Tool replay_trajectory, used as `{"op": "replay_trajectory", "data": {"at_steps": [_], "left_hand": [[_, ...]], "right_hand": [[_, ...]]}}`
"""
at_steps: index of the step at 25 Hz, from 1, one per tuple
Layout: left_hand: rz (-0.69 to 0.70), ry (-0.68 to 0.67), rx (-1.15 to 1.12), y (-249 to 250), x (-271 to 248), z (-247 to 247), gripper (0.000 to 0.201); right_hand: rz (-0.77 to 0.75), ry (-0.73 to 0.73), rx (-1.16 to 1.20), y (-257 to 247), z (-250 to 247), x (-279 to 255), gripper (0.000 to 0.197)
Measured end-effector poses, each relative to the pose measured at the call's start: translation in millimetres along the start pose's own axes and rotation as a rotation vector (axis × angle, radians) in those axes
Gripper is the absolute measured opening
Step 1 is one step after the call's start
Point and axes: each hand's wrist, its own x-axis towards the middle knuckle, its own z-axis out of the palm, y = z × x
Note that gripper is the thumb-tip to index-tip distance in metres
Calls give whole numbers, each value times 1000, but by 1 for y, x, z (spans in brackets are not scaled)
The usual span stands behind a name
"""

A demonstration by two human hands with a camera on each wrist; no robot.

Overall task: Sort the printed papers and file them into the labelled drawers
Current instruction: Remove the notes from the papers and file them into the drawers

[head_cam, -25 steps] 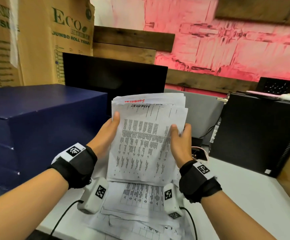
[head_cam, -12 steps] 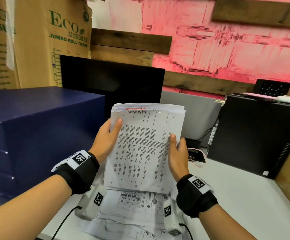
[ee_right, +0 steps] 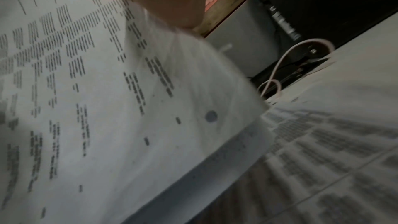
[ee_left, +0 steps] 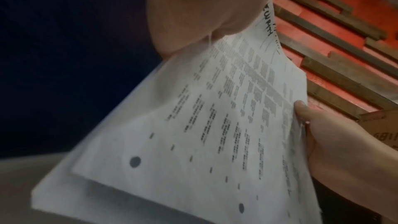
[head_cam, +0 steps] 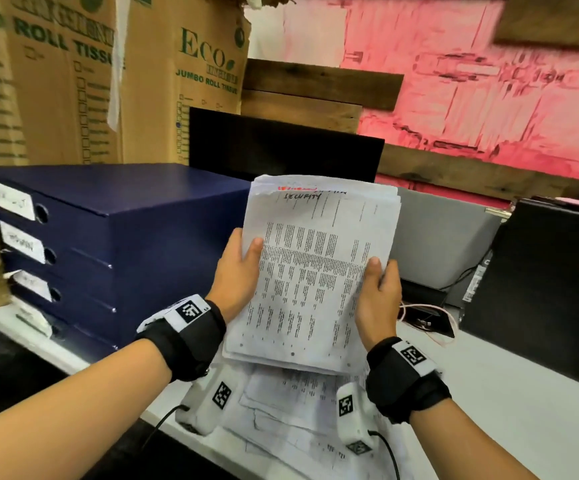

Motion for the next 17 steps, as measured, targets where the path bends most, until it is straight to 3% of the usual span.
{"op": "replay_trajectory", "data": {"at_steps": [4, 10, 17], "left_hand": [[203, 175, 158, 32, -15, -42, 15], [354, 320, 267, 58, -32, -109, 9], [127, 309, 358, 30, -38, -178, 24]], "right_hand": [[-25, -48, 82, -17, 39, -12, 22], [-155, -215, 78, -49, 77, -40, 31], [-202, -290, 47, -70, 116, -51, 35]]}}
